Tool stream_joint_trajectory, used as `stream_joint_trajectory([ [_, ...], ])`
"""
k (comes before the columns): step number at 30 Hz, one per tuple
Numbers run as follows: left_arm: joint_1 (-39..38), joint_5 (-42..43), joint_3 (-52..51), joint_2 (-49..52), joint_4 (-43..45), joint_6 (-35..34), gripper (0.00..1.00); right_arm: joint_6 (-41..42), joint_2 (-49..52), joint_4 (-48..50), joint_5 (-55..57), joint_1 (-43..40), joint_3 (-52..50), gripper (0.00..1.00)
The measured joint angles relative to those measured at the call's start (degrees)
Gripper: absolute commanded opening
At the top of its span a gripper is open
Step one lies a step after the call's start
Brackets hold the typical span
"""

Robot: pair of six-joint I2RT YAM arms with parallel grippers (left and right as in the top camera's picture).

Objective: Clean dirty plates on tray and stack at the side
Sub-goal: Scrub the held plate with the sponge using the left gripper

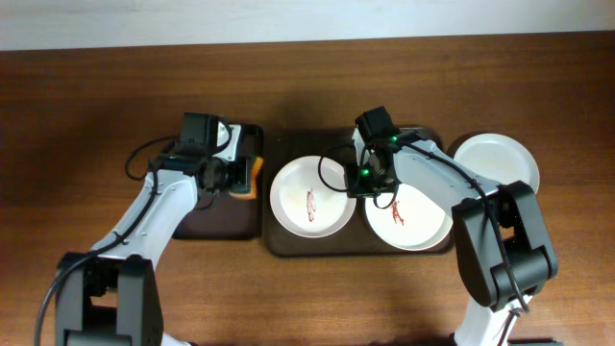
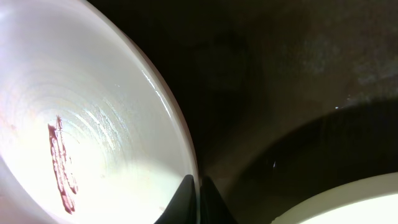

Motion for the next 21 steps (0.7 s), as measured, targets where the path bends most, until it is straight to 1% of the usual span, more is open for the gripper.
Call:
stream_joint_trajectory([
  [2, -0.3, 4.0, 0.0, -0.8, 1.7, -0.4, 0.00, 0.0, 0.0, 0.0, 0.0, 0.0, 0.0, 0.04],
  [5, -3.0, 6.7, 0.0, -1.2, 1.9, -4.4, 0.00, 0.0, 0.0, 0.0, 0.0, 0.0, 0.0, 0.04],
  [8, -7.6, 8.5, 0.0, -0.6, 3.2, -11.4, 0.00, 0.0, 0.0, 0.0, 0.0, 0.0, 0.0, 0.04],
  [10, -10.4, 11.5, 0.0, 1.6, 6.8, -16.3, 0.00, 0.0, 0.0, 0.0, 0.0, 0.0, 0.0, 0.04],
  [12, -12.4, 13.8, 0.0, 4.2, 9.7, -21.2, 0.00, 0.0, 0.0, 0.0, 0.0, 0.0, 0.0, 0.04],
  [15, -13.9, 15.8, 0.0, 7.9, 11.5, -27.1, 0.00, 0.0, 0.0, -0.2, 0.0, 0.0, 0.0, 0.04],
  [18, -13.8, 19.3, 0.0, 11.1, 15.9, -29.7, 0.00, 0.0, 0.0, -0.3, 0.0, 0.0, 0.0, 0.04],
  [21, -13.8, 22.0, 0.0, 13.1, 16.7, -30.7, 0.00, 0.0, 0.0, -0.4, 0.0, 0.0, 0.0, 0.04],
])
